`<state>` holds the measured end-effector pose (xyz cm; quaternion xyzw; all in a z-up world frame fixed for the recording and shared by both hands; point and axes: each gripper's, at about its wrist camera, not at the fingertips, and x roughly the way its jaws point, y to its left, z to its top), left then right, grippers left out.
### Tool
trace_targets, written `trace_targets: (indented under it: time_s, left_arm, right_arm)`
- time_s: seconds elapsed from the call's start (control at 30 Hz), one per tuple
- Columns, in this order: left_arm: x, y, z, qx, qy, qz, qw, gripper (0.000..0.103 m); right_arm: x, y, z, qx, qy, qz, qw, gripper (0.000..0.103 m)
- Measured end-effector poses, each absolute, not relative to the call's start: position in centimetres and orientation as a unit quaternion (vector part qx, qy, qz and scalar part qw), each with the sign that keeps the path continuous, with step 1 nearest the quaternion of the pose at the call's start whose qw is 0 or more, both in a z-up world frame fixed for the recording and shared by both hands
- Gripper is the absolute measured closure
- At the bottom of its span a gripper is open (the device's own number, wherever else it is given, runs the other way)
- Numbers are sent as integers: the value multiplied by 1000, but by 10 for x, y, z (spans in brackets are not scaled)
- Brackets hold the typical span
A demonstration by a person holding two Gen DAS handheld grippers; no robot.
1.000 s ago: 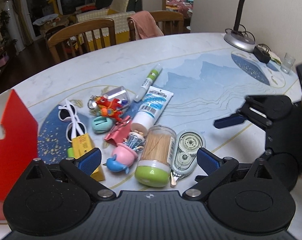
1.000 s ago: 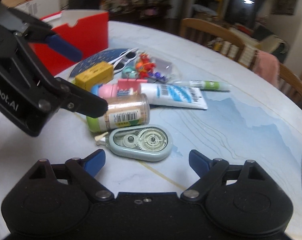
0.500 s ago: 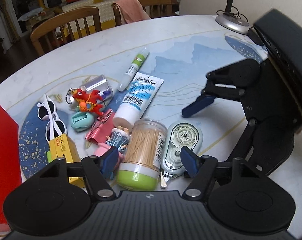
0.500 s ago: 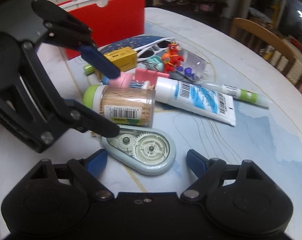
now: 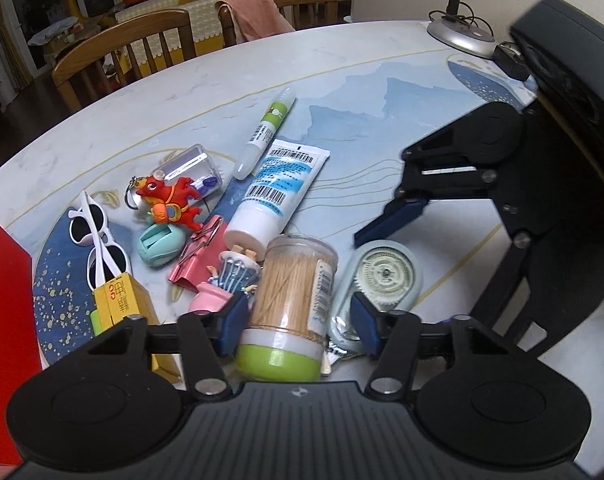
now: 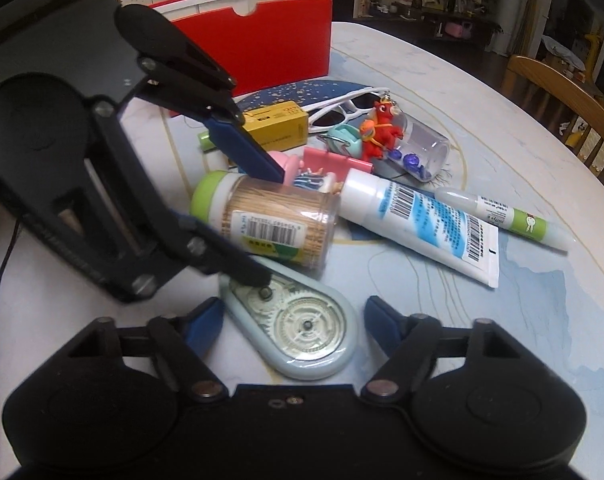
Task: Organize rigid objects
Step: 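Grasp the green-capped toothpick jar with the left tool while the right tool grasps the blue correction tape, then carry the toothpick jar and correction tape with both tools into the red box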
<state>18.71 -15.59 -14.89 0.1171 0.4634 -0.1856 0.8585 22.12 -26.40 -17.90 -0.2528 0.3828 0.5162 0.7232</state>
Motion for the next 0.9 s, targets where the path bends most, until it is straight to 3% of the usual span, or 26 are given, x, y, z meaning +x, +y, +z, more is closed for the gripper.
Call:
trace_targets:
  time_s: [0.23,0.9]
  left_arm:
    - [183,-155,-149,118,467,-190,856,60]
    - [144,-122,-133,61,463,-157,870,61]
  right_arm:
    - [199,-269,-179,-234,389,473,755,32]
    - [132,-292,-168,-87,414,281,861,34]
